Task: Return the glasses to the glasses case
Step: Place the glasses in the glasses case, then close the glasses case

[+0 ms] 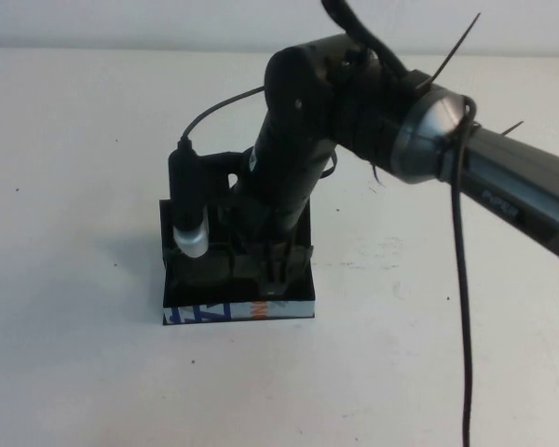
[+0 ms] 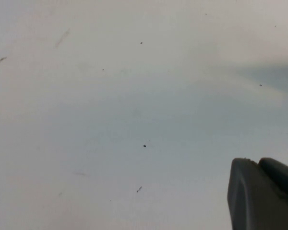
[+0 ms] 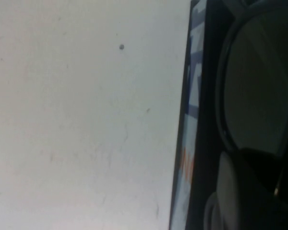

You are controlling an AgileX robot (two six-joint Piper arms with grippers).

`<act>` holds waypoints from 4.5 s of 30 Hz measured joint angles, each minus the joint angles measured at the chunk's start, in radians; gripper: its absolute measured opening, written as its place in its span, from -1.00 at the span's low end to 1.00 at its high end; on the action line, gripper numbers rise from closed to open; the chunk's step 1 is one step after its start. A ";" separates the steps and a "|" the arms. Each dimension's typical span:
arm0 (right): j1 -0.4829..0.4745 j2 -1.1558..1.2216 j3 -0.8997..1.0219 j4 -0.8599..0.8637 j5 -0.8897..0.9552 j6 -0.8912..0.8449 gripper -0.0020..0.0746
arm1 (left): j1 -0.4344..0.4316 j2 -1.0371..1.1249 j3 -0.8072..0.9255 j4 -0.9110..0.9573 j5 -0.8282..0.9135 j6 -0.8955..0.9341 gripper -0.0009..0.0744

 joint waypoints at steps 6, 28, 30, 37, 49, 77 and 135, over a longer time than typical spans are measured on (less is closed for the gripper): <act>0.015 0.100 -0.077 -0.007 0.000 0.033 -0.80 | 0.000 0.000 0.000 0.000 0.000 0.000 -0.99; 0.013 0.191 -0.098 -0.044 0.000 0.041 -0.80 | 0.000 0.000 0.000 0.000 0.000 0.000 -0.99; 0.013 0.191 -0.098 -0.044 0.000 0.039 -0.80 | 0.000 0.000 0.000 0.000 0.000 0.000 -0.99; 0.013 0.191 -0.098 -0.044 0.000 0.037 -0.80 | 0.000 0.000 0.000 0.000 0.000 0.000 -0.99; 0.013 0.191 -0.098 -0.053 0.000 0.040 -0.41 | 0.000 0.000 0.000 0.000 0.000 0.000 -0.99; 0.011 -0.177 0.058 -0.107 0.007 0.407 -0.71 | 0.000 0.000 0.000 0.000 0.001 0.000 -0.99; -0.119 -0.253 0.125 -0.075 -0.131 0.869 -0.97 | -0.219 1.090 -0.517 -0.950 0.303 0.624 -0.99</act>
